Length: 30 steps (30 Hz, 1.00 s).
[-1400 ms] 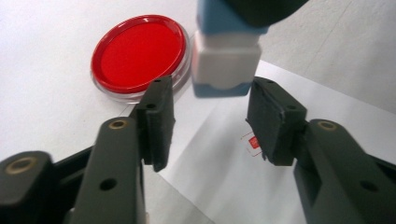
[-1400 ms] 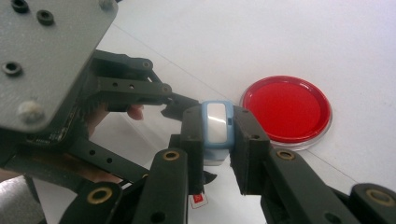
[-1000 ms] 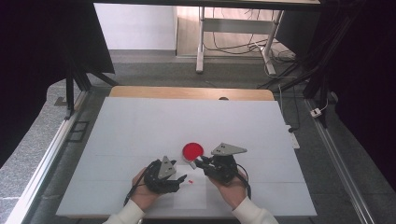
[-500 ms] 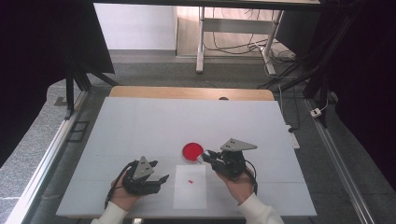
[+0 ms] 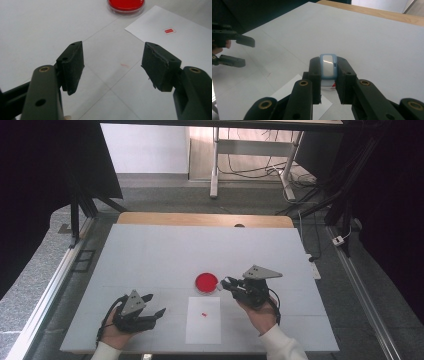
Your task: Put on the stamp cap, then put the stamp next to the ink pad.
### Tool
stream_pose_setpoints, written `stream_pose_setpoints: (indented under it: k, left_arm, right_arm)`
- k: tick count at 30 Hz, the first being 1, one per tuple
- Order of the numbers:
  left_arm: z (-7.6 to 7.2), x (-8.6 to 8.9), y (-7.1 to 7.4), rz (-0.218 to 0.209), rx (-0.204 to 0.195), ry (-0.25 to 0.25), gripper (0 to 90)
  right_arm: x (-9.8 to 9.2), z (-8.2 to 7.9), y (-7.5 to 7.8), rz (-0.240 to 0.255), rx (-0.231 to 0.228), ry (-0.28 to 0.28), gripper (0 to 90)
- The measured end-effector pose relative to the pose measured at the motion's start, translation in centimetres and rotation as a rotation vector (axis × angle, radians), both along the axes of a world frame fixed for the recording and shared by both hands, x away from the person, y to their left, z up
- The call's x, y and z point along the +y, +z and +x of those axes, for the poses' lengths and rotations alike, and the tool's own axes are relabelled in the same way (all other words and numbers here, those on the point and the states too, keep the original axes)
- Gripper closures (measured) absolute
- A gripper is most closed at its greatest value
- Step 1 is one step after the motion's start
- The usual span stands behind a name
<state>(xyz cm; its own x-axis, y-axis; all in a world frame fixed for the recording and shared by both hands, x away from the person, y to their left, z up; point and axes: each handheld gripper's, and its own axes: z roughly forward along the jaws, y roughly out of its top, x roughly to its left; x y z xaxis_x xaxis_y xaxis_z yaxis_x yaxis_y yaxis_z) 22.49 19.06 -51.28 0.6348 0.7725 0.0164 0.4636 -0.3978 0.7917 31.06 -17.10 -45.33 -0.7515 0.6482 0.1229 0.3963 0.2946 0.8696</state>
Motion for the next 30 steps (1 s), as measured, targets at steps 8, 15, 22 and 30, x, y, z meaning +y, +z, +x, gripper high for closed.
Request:
stream_pose_setpoints:
  k: [8,15,22,30]
  left_arm:
    - [0.1,0.5,-0.3,-0.004,0.014,0.006,33.7]
    - [0.2,0.4,-0.4,-0.003,0.014,0.008,33.4]
    - [0.2,0.5,-0.4,-0.003,0.018,0.008,33.3]
    - [0.3,0.5,-0.5,-0.002,0.022,0.005,33.0]
  right_arm:
    - [-0.5,0.5,0.1,0.002,-0.002,-0.023,75.4]
    - [-1.0,1.2,0.3,-0.008,-0.015,-0.043,75.4]
    - [-1.3,2.3,0.4,-0.021,-0.024,-0.064,75.4]
    - [-0.7,4.6,-0.6,-0.066,0.006,-0.053,75.4]
